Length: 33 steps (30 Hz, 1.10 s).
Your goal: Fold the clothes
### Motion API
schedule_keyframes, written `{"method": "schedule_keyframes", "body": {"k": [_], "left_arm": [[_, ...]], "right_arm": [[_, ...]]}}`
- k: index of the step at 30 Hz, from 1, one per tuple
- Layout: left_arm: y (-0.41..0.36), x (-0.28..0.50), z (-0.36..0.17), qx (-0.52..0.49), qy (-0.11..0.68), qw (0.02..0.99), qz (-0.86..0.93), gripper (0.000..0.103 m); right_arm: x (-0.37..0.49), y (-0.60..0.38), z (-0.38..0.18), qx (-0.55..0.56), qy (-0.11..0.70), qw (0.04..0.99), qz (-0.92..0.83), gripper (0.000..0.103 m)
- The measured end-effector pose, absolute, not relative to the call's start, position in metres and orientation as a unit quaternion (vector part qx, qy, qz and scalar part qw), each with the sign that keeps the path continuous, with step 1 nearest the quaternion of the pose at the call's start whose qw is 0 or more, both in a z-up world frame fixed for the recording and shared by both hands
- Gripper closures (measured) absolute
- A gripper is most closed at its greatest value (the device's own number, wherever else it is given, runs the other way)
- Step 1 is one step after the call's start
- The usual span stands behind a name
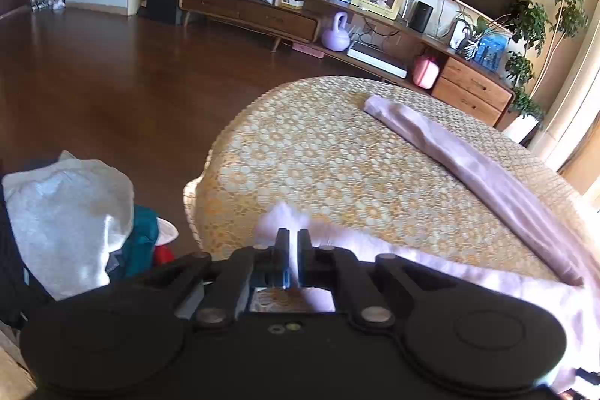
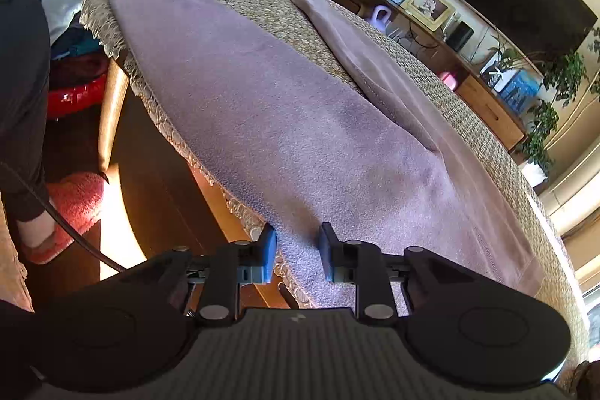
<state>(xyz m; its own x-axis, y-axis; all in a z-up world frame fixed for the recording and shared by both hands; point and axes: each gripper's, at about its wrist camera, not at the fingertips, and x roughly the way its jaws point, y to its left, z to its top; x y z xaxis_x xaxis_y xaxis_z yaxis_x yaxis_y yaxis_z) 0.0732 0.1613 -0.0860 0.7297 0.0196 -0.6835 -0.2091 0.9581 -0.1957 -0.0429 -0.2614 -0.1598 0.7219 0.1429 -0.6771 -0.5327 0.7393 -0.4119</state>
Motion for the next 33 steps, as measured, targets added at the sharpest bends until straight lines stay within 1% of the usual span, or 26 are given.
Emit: {"method": "schedule_keyframes", "body": {"k": [2, 4, 10, 13, 18, 23, 30, 33], "left_arm": [[0.16, 0.069, -0.087, -0.116, 0.365, 0.923, 0.046, 0.0], [0.152, 0.061, -0.085, -0.09, 0.357, 0.93, 0.003, 0.0], [0.076, 0.042, -0.087, 0.073, 0.33, 0.931, -0.137, 0.0], [0.04, 0.04, -0.102, 0.104, 0.34, 0.915, -0.189, 0.0], [-0.01, 0.021, -0.119, 0.163, 0.319, 0.894, -0.268, 0.0], [-0.041, 0.013, -0.138, 0.229, 0.31, 0.878, -0.282, 0.0], [-0.06, 0.015, -0.152, 0.314, 0.291, 0.862, -0.271, 0.0], [-0.063, 0.02, -0.154, 0.317, 0.289, 0.862, -0.27, 0.0]], "right_arm": [[-0.041, -0.261, -0.155, -0.292, 0.321, 0.88, 0.194, 0.09], [-0.037, -0.262, -0.15, -0.269, 0.327, 0.885, 0.191, 0.091], [-0.015, -0.272, -0.126, -0.185, 0.342, 0.905, 0.174, 0.092], [-0.004, -0.275, -0.116, -0.144, 0.35, 0.911, 0.162, 0.092], [0.009, -0.278, -0.102, -0.11, 0.351, 0.917, 0.154, 0.092], [0.018, -0.278, -0.098, -0.098, 0.361, 0.915, 0.153, 0.092], [0.021, -0.281, -0.093, -0.085, 0.36, 0.916, 0.154, 0.092], [0.018, -0.281, -0.095, -0.083, 0.36, 0.916, 0.157, 0.092]]}}
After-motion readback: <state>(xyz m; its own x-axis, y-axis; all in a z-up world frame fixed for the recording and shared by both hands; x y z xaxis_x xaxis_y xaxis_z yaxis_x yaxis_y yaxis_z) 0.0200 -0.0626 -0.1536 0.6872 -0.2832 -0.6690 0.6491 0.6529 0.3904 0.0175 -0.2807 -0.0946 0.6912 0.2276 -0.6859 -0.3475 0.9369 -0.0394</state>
